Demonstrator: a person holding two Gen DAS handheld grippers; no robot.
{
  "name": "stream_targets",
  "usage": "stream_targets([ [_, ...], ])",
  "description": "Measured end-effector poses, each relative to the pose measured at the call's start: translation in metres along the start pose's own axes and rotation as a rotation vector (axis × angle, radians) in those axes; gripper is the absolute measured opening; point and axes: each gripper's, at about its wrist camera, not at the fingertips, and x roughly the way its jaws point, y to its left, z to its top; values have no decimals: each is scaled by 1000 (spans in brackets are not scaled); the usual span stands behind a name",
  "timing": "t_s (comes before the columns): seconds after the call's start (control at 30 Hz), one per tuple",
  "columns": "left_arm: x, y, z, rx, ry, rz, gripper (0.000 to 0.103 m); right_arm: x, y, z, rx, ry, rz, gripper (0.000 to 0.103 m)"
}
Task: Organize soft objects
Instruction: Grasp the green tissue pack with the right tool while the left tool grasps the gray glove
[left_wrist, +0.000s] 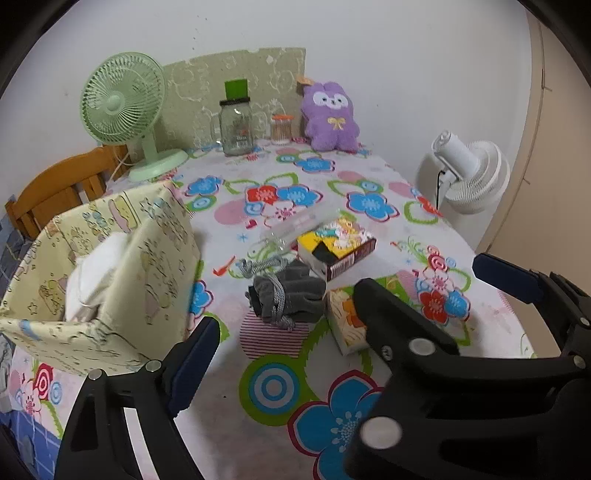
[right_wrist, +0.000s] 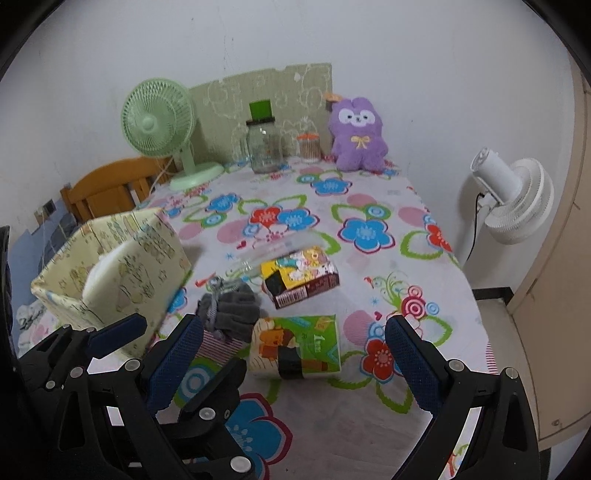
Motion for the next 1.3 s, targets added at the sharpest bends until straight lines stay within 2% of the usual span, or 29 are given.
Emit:
stream_targets([
  [0.33, 30, 4, -6, 4, 71, 22, 81, 36, -3, -9, 20, 84, 6, 100],
  [0.57, 32, 2, -7, 26, 62, 32, 81, 55, -9, -13, 70, 131, 15, 99],
  [0.77, 31, 2, -8, 43, 67, 33, 82, 66, -9, -14, 78, 167, 26, 91],
  [0.87, 33, 1, -8, 48, 78, 23, 83, 67, -7, -14, 74, 186, 34, 82],
  [0.93, 35, 1, -9, 51, 94, 26, 83, 68, -6, -15, 59, 195, 21, 72],
  [1.23, 35, -3, -7, 55, 91, 5, 84, 63, -13, -16, 78, 180, -3, 67],
  [1.3, 36, -3, -5, 52, 83, 18, 84, 61, -16, -13, 84, 168, -12, 66],
])
